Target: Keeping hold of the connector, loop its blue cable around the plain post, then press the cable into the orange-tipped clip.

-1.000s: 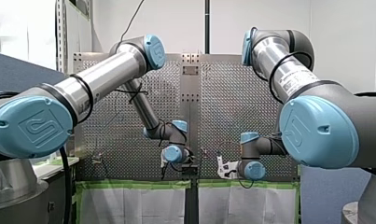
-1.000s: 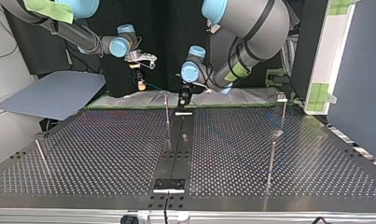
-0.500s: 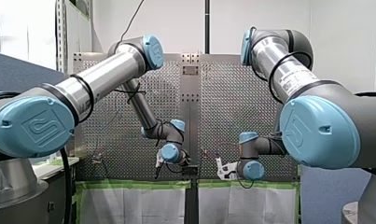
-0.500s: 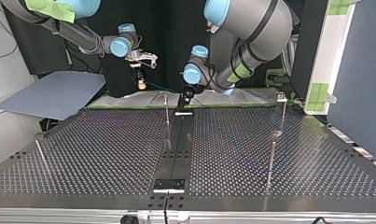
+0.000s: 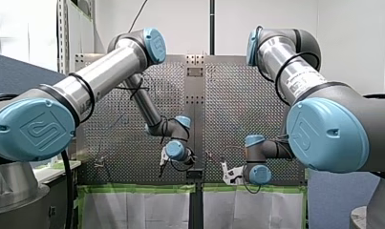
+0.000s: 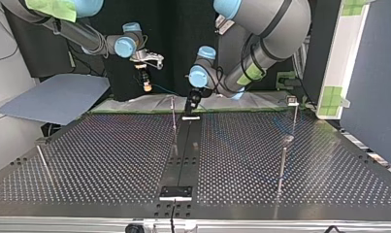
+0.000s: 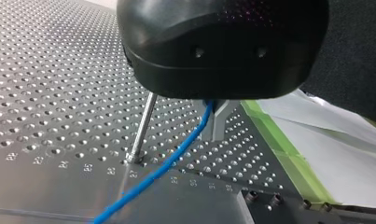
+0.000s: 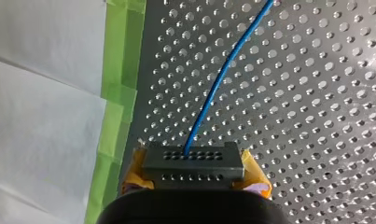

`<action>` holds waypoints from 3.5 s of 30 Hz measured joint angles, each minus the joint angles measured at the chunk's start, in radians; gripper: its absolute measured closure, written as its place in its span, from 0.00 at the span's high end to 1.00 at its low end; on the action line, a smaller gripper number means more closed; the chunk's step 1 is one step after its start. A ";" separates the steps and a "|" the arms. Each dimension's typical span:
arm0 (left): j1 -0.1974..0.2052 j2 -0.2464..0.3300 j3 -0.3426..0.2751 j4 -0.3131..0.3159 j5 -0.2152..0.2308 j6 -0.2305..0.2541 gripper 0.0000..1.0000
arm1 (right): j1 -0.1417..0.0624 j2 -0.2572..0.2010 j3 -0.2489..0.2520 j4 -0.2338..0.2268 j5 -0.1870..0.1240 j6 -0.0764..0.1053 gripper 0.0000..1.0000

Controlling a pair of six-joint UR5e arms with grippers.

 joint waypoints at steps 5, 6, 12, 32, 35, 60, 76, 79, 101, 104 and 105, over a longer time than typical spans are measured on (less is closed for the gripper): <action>0.003 0.003 -0.002 -0.002 0.000 -0.002 0.00 | -0.001 -0.037 0.006 0.006 -0.007 0.010 0.00; 0.003 0.003 -0.002 -0.002 0.001 -0.003 0.00 | -0.002 -0.047 0.007 0.006 -0.008 0.016 0.00; 0.005 0.002 -0.003 -0.002 0.002 -0.006 0.00 | -0.002 -0.062 0.011 0.006 -0.012 0.025 0.00; 0.005 -0.053 0.029 0.058 0.026 -0.065 0.00 | -0.018 -0.015 0.009 -0.054 -0.038 0.067 0.00; 0.009 -0.058 0.049 0.050 0.028 -0.070 0.00 | -0.023 -0.013 0.006 -0.054 -0.039 0.069 0.00; 0.029 -0.059 0.173 -0.067 0.063 -0.109 0.00 | -0.032 -0.011 -0.073 -0.032 -0.077 0.090 0.00; 0.039 -0.059 0.174 -0.081 0.058 -0.109 0.00 | -0.043 -0.009 -0.142 0.006 -0.089 0.106 0.00; 0.042 -0.059 0.174 -0.086 0.051 -0.109 0.00 | -0.048 -0.009 -0.149 0.015 -0.090 0.105 0.00; 0.054 -0.058 0.174 -0.160 0.112 -0.029 1.00 | -0.067 -0.008 -0.151 0.062 -0.103 0.094 0.00; 0.051 -0.058 0.173 -0.189 0.135 -0.003 1.00 | -0.068 -0.008 -0.151 0.067 -0.103 0.093 0.00; 0.049 -0.058 0.173 -0.197 0.135 0.006 1.00 | -0.068 -0.008 -0.151 0.068 -0.103 0.092 0.00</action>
